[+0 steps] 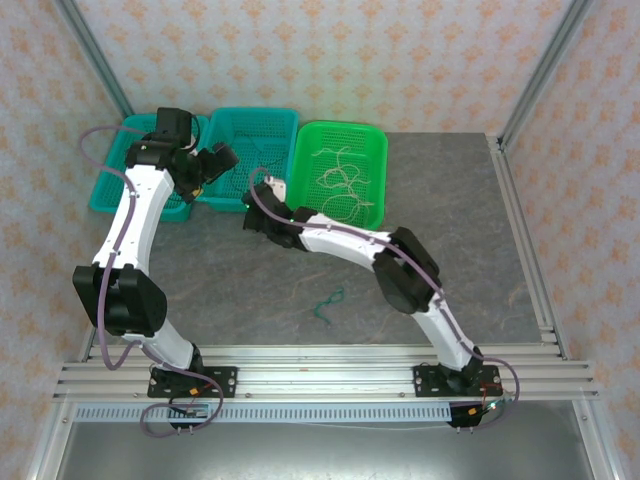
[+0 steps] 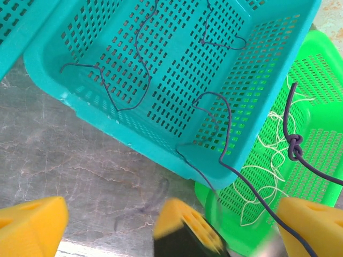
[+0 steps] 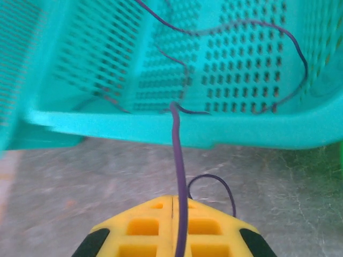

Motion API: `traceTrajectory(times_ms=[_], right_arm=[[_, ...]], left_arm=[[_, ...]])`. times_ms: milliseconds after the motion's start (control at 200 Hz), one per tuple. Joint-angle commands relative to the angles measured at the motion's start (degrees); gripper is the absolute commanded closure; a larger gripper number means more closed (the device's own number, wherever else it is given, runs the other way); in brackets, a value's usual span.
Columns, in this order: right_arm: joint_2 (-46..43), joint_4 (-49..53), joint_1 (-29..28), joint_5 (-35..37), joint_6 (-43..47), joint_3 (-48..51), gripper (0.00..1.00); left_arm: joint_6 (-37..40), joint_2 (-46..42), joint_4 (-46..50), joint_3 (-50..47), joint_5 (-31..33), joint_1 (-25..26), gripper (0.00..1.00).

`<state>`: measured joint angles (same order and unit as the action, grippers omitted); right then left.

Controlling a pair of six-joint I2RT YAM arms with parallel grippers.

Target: Untangle the cables

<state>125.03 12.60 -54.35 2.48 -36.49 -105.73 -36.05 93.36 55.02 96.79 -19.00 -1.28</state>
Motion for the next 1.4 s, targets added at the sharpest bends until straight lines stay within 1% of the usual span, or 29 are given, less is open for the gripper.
traceTrajectory(times_ms=[0, 115, 165, 230, 290, 320, 350, 410, 440, 460, 556, 626, 681, 711, 731, 766, 786, 801, 841, 866, 886, 921, 981, 1091, 1151, 1216, 1291, 1396], right_arm=[[-9.21, -1.05, -0.23, -1.74, 3.63, -1.25, 1.0], [-9.34, 2.25, 0.73, -1.23, 6.37, -8.02, 1.0], [-7.63, 3.58, 1.9, -1.25, 7.2, -12.35, 1.0], [-3.22, 5.67, 3.9, -1.16, 7.96, -19.65, 1.0], [2.28, 8.0, 5.47, -1.23, 9.77, -27.48, 1.0], [5.95, 9.67, 6.0, -1.24, 10.86, -33.11, 1.0], [10.2, 11.91, 6.38, -0.87, 12.37, -39.45, 1.0], [20.16, 18.14, 7.09, 0.76, 14.0, -55.18, 1.0], [24.7, 19.47, 7.59, 0.86, 14.2, -61.21, 1.0], [26.42, 19.19, 8.02, 0.81, 13.94, -62.95, 1.0], [29.91, 15.61, 10.13, 0.18, 11.99, -62.4, 1.0], [31.51, 13.41, 11.02, -0.96, 14.46, -62.36, 1.0], [32.17, 11.46, 11.51, -3.28, 16.79, -62.35, 1.0], [32.13, 10.64, 11.71, -4.57, 17.49, -62.32, 0.99], [32.13, 10.11, 11.99, -5.54, 17.71, -62.36, 0.96], [32.18, 9.54, 12.43, -7.79, 17.52, -62.37, 0.88], [32.13, 9.48, 12.78, -8.94, 17.29, -62.43, 0.8], [32.06, 9.59, 12.97, -9.98, 17.01, -62.42, 0.72], [31.58, 11.13, 13.36, -10.79, 16.58, -62.5, 0.45], [30.94, 12.8, 13.47, -10.52, 16.77, -62.49, 0.33], [30.38, 14.21, 13.48, -10.37, 16.94, -62.54, 0.27], [29.23, 16.62, 13.56, -10.35, 17.53, -62.53, 0.23], [26.71, 20.44, 13.63, -11.13, 18.11, -62.49, 0.22], [22.31, 26.85, 14.26, -14.85, 19.11, -62.41, 0.25], [20.59, 29.56, 14.38, -17.79, 22.85, -62.4, 0.25], [19.76, 31.05, 14.16, -22.17, 29.06, -62.41, 0.26], [20.18, 31.21, 13.53, -23.26, 34.17, -62.39, 0.26], [21.9, 26.97, 12.95, -27.14, 36.28, -62.44, 0.26]], left_arm=[[0.72, -1.44, -0.58, 1.15, 0.76, -0.48, 0.0], [0.63, -2.2, -0.4, 1.89, 0.08, -0.49, 0.0], [0.46, -2.97, -0.55, 2.19, 0.11, -0.48, 0.0], [0.22, -4.28, -1.4, 2.24, 0.31, -0.57, 0.0], [0.03, -5.52, -2.06, 1.93, 1.15, -0.59, 0.0], [-0.06, -6.09, -2.52, 1.65, 1.6, -0.59, 0.0], [-0.07, -6.46, -2.85, 1.32, 1.99, -0.57, 0.0], [0.21, -6.72, -2.8, 0.86, 3.23, -0.57, 0.0], [0.57, -6.63, -2.34, 1.02, 4.21, -0.57, 0.0], [0.85, -6.47, -1.92, 1.15, 4.91, -0.57, 0.0], [2.52, -5.32, -0.87, 1.81, 9.35, -0.57, 0.0], [3.16, -3.77, -1.0, 2.14, 13.82, -0.63, 0.0], [3.37, -2.26, -1.53, 3.19, 15.48, -0.97, 0.0], [3.14, -1.5, -2.32, 3.83, 16.18, -1.22, 0.0], [2.98, -0.92, -3.03, 4.18, 16.63, -1.33, 0.0], [2.92, 0.14, -4.89, 4.66, 16.88, -1.44, 0.0], [3.04, 0.8, -6.11, 5.0, 16.91, -1.53, 0.01], [3.15, 1.48, -6.71, 5.4, 16.9, -1.53, 0.01], [3.35, 3.62, -7.48, 7.12, 16.66, -1.55, 0.01], [3.63, 5.29, -7.12, 8.62, 16.4, -1.54, 0.01], [3.7, 6.78, -6.54, 10.4, 16.13, -1.53, 0.01], [4.01, 9.5, -4.83, 13.36, 15.54, -1.53, 0.01], [4.15, 13.71, -1.8, 18.29, 14.68, -1.57, 0.01], [3.47, 20.34, 4.68, 25.55, 13.55, -1.62, 0.01], [3.21, 21.92, 7.35, 27.83, 11.59, -1.62, 0.01], [2.31, 20.92, 7.48, 26.81, 7.53, -1.61, 0.03], [-0.06, 17.61, 5.4, 23.28, 1.5, -1.62, 0.03], [-4.55, 11.24, 1.17, 17.88, -4.85, -1.59, 0.03]])
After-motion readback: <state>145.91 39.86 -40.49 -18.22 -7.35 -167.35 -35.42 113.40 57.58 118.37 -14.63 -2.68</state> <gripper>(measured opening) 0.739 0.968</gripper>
